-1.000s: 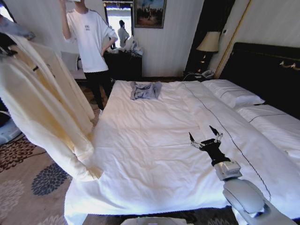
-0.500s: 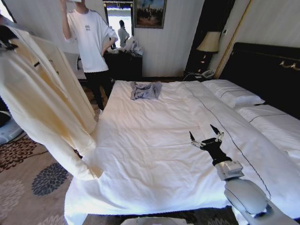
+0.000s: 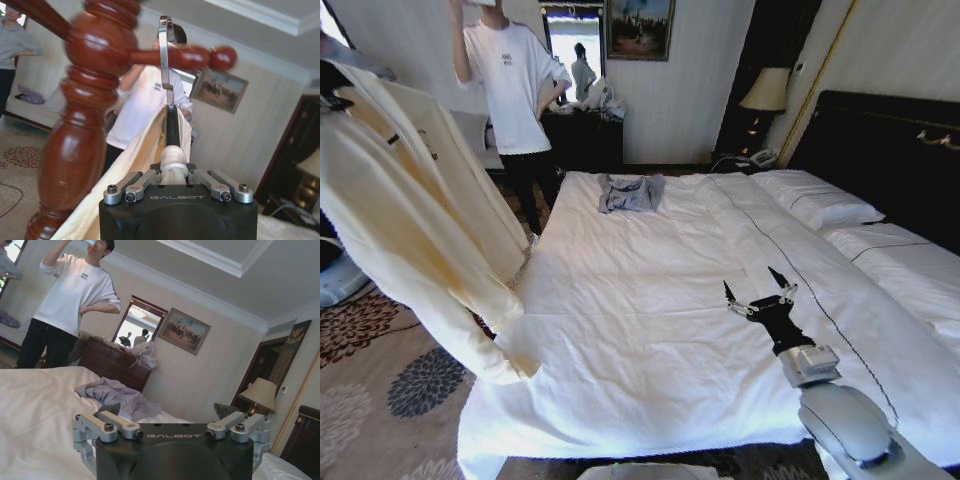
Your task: Pick up the clothes from the bed and hang them on the clothes hanger.
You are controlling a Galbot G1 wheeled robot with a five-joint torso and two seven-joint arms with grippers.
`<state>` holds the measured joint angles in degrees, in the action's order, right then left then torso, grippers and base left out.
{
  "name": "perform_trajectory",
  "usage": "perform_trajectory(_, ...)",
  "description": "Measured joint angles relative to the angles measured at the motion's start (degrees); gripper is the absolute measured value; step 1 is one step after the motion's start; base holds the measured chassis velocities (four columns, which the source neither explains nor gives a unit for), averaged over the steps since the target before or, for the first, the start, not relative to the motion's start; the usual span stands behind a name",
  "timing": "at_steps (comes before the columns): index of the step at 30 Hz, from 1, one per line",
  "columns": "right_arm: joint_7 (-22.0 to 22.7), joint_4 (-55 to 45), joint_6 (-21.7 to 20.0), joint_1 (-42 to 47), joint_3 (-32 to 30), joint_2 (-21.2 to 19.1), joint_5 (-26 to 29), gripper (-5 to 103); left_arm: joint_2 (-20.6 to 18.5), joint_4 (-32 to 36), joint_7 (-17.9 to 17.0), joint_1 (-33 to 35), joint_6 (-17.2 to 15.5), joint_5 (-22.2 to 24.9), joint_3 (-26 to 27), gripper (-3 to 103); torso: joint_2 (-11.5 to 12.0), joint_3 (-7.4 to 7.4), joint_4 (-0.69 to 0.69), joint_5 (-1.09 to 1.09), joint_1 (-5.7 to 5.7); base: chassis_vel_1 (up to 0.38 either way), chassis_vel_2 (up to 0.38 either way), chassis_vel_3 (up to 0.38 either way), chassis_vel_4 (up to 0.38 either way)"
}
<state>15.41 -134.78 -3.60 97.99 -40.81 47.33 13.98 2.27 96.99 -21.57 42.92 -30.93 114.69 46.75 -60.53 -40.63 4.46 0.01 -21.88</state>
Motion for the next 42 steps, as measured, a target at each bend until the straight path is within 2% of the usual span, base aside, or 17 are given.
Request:
perform_trajectory(11,0.02,-0.73,-0.23,0.57,-0.97,0.09,0.50,100,-0.01,-0.39,0.97,1.03,-0.93,-2.34,-1.16,17,0.00,0.00,-0.01,-0.01,0.00,0.000,0.000,0.000,0.000)
perform_trajectory(14,0.02,-0.73,-0.25,0.45,-0.97,0.14,0.48,100,0.40,0.21,-0.08,0.77,-2.72,-2.21,-0.86,15,0.00,0.00,0.01,0.01,0.00,0.000,0.000,0.000,0.000)
perform_trajectory(15,0.02,-0.74,-0.31,0.30,-0.82,0.13,0.48,100,0.51,0.32,-0.31,0.64,-3.23,-2.19,-0.76,19,0.00,0.00,0.00,0.01,0.00,0.000,0.000,0.000,0.000)
perform_trajectory(17,0.02,-0.73,-0.34,0.24,-0.73,0.12,0.48,100,0.54,0.38,-0.38,0.56,-3.52,-2.22,-0.71,19,0.00,0.00,-0.01,0.00,0.00,0.000,0.000,0.000,0.000)
perform_trajectory(20,0.02,-0.73,-0.37,0.49,-0.59,0.18,0.26,100,0.86,0.75,-0.38,0.23,-3.74,-2.61,-0.40,35,0.00,0.00,-0.01,-0.01,0.00,0.000,0.000,0.000,0.000)
perform_trajectory(21,0.02,-0.73,-0.37,0.49,-0.59,0.18,0.26,100,0.86,0.75,-0.38,0.23,-3.74,-2.61,-0.40,35,0.00,0.00,-0.01,-0.01,0.00,0.000,0.000,0.000,0.000)
perform_trajectory(24,0.00,-0.75,-0.37,1.28,-0.82,0.29,-0.13,100,1.26,1.62,-0.47,-0.07,-3.81,-3.48,0.19,52,0.00,0.00,0.00,-0.01,0.00,0.000,0.000,0.000,0.000)
perform_trajectory(26,0.00,-0.78,-0.37,1.38,-0.94,0.29,-0.15,100,1.29,1.93,-0.69,-0.11,-4.06,-4.17,0.38,52,0.00,0.00,0.00,-0.01,0.00,0.000,0.000,0.000,0.000)
perform_trajectory(28,-0.01,-0.75,-0.37,1.44,-1.09,0.23,-0.25,100,1.69,3.14,-1.56,-0.25,-4.72,-5.15,1.11,63,0.00,0.00,-0.01,-0.01,0.00,0.000,0.000,0.000,0.000)
perform_trajectory(29,-0.01,-0.75,-0.37,1.44,-1.09,0.23,-0.25,100,1.69,3.14,-1.56,-0.25,-4.72,-5.15,1.11,63,0.00,0.00,-0.01,-0.01,0.00,0.000,0.000,0.000,0.000)
perform_trajectory(33,-0.04,-0.25,-0.37,1.50,-0.87,0.22,-0.84,100,2.36,6.15,-3.82,-0.88,-5.76,-4.34,2.77,84,0.00,0.00,0.00,0.01,0.00,0.000,0.000,0.000,0.000)
perform_trajectory(35,-0.04,-0.23,-0.37,1.63,-0.83,0.24,-0.97,100,2.59,6.99,-4.53,-0.88,-6.17,-3.95,3.45,84,0.00,0.00,0.00,0.01,0.00,0.000,0.000,0.000,0.000)
perform_trajectory(37,-0.06,-0.24,-0.37,2.26,-1.20,0.34,-1.22,100,3.00,7.75,-5.62,-0.86,-6.63,-3.71,4.62,94,0.00,0.00,0.00,0.01,0.00,0.000,0.000,0.000,0.000)
perform_trajectory(39,-0.07,-0.26,-0.33,2.67,-1.65,0.39,-1.40,100,3.15,7.84,-5.95,-0.77,-6.95,-3.77,5.16,98,0.00,0.00,0.00,0.01,0.00,0.000,0.000,0.000,0.000)
perform_trajectory(42,-0.12,-0.67,-0.14,4.49,-3.56,0.76,-1.88,100,3.46,7.40,-5.93,-0.37,-8.68,-6.01,6.22,100,0.00,0.00,-0.01,-0.01,0.00,0.000,0.000,0.000,0.000)
